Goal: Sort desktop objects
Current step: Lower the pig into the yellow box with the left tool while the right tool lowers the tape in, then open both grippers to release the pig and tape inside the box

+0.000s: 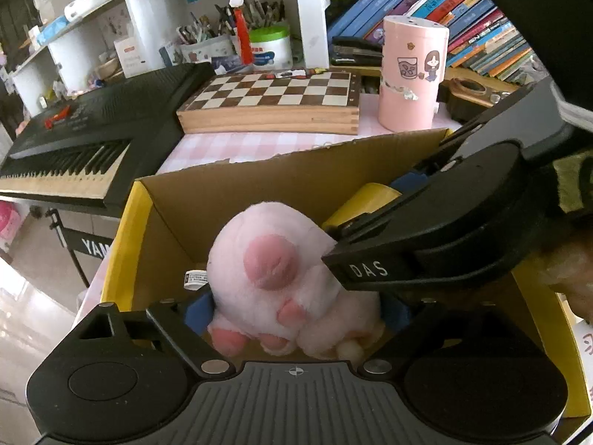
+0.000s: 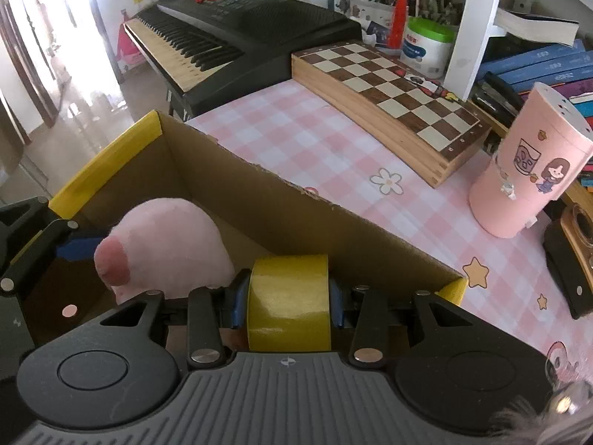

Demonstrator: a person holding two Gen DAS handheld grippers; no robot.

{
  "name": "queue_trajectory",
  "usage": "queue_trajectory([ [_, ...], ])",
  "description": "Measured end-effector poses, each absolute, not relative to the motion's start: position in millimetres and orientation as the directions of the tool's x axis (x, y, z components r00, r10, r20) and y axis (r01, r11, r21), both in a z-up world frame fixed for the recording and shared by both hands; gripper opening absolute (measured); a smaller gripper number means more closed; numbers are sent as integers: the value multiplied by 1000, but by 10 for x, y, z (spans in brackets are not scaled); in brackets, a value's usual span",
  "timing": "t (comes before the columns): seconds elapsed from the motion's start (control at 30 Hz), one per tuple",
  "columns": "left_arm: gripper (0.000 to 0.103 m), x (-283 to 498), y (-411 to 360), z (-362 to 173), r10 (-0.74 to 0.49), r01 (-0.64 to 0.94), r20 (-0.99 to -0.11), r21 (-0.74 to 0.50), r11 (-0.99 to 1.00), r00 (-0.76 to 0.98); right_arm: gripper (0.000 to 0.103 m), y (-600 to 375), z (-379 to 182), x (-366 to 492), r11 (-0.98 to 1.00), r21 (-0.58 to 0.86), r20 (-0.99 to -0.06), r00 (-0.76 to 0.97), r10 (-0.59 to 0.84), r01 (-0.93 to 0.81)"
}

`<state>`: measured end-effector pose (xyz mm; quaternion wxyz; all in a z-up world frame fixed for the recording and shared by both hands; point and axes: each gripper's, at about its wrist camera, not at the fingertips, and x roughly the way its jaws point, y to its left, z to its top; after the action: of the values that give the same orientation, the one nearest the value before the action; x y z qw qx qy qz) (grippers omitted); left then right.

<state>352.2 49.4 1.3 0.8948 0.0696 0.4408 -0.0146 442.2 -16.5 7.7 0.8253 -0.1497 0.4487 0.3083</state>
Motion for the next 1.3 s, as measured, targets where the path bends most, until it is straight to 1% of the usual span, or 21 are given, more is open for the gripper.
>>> queue_trajectory([
  [0.03,93,3517,495,13,37,84,-792,111,990,609,40,-160,71,4425,767,19,-832,415,368,-642],
  [0.13,94,3489,503,36,52,69,-777,123,990,628,48,-173,77,4444,768,18,-826,424,372,-640],
  [0.2,96,3469,514,72,70,54,-762,136,989,644,51,-194,130,4442,771,20,-816,435,381,-636],
  [0.23,96,3449,524,104,74,47,-752,139,989,655,55,-207,170,4435,772,22,-808,443,388,-635],
  [0.43,98,3289,649,340,89,-18,-681,110,994,727,67,-322,414,4319,785,23,-754,505,421,-619],
  [0.67,98,2978,818,560,111,-97,-617,56,994,779,72,-481,690,4009,811,23,-682,584,440,-585],
  [0.87,98,2617,933,720,118,-130,-565,19,991,817,73,-662,897,3660,849,27,-604,668,435,-528],
  [1.03,98,2341,1016,806,117,-160,-532,-36,986,839,74,-821,1023,3343,872,49,-538,723,434,-487],
  [1.13,98,2201,1043,829,116,-169,-518,-57,984,848,74,-895,1069,3161,887,60,-511,749,422,-459],
  [1.3,98,1973,1079,843,105,-169,-501,-84,982,859,74,-981,1094,2855,908,66,-493,777,391,-415],
])
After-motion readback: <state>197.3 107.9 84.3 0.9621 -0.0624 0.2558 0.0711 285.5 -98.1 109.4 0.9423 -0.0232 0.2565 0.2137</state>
